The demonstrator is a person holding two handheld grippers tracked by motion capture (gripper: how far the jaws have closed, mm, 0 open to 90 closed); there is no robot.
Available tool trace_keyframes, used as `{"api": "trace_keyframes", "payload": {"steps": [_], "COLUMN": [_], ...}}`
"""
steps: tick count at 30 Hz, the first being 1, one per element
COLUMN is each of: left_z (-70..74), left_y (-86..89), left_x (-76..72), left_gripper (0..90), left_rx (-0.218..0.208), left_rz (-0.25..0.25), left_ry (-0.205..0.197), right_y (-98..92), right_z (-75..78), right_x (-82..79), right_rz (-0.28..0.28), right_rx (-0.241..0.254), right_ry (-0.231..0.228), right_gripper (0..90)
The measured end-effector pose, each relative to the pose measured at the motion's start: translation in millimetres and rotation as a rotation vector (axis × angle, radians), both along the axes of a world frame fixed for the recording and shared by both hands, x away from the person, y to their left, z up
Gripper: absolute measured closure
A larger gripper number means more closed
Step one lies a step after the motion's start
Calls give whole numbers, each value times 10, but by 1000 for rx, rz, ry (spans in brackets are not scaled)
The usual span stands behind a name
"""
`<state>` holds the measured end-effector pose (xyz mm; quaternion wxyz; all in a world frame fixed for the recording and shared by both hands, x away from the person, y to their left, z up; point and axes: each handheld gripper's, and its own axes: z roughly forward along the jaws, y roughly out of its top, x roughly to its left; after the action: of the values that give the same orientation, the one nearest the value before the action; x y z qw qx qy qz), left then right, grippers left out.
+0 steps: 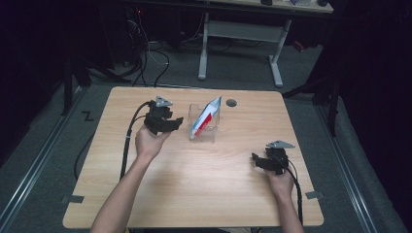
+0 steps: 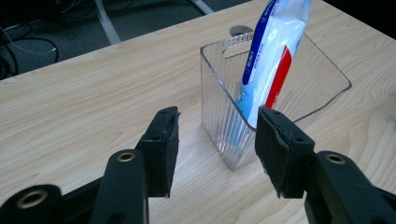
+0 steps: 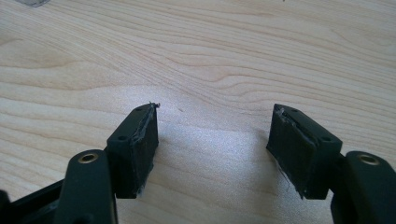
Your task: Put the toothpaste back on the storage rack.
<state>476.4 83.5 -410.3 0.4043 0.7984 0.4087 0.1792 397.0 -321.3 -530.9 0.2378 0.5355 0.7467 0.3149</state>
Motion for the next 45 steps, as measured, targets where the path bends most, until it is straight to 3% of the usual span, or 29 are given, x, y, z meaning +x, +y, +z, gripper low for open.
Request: {"api": "trace_keyframes", "payload": {"steps": [22,45], "left_z": [-148,-430], "left_y": [86,262], "left_x": [-38,-170], "left_gripper": [500,499], "left_rx": [-8,-21], "left_rz": [17,52], "left_ry": [31,90], "right_y": [2,2], "right_z": [0,0], "right_x": [-1,-1], "right_rz": [0,0], "right_rx": [0,0], "right_ry": [0,0], "right_gripper": [332,332]}}
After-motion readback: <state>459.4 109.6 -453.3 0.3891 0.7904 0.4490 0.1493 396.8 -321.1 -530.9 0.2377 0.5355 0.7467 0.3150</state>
